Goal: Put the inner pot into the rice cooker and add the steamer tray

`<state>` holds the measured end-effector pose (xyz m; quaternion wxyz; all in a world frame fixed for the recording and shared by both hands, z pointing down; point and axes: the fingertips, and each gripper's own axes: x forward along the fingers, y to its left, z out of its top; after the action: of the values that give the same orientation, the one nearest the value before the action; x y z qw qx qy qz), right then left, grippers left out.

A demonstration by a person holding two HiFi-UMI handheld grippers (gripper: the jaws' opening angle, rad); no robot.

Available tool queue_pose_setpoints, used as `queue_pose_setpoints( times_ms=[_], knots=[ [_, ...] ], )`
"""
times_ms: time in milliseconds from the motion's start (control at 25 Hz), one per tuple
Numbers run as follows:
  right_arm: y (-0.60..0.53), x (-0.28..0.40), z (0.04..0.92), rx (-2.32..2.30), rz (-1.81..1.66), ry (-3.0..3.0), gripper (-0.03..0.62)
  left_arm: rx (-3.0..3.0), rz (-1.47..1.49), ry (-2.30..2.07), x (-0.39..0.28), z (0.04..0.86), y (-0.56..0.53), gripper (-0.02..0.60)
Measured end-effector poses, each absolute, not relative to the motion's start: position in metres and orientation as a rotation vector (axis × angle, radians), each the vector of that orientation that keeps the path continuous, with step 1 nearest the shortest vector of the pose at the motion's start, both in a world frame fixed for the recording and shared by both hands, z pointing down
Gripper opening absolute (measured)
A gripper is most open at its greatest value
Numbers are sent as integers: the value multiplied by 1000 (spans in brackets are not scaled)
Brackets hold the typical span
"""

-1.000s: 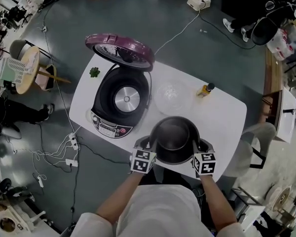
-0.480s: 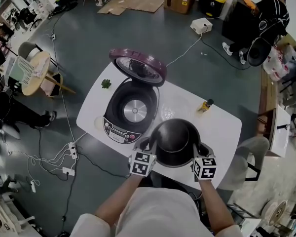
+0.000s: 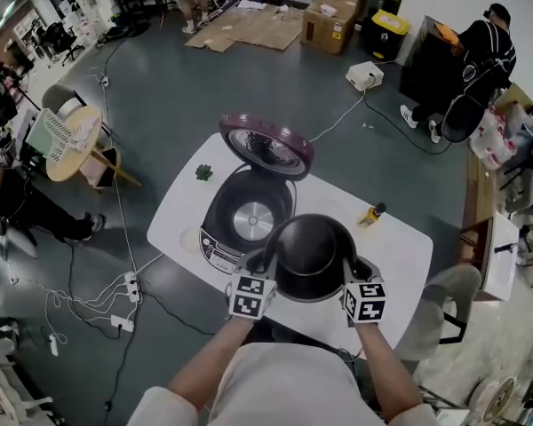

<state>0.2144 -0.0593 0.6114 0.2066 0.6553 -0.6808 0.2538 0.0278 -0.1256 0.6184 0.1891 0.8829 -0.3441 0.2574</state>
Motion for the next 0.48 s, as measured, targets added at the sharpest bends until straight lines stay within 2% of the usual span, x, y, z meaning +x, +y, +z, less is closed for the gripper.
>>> queue_pose_setpoints(
  times_ms=[480],
  knots=[
    [-127,173,580,1802,615,-1977,64,2504,636,-1071,-17,583,-182,83]
  ],
)
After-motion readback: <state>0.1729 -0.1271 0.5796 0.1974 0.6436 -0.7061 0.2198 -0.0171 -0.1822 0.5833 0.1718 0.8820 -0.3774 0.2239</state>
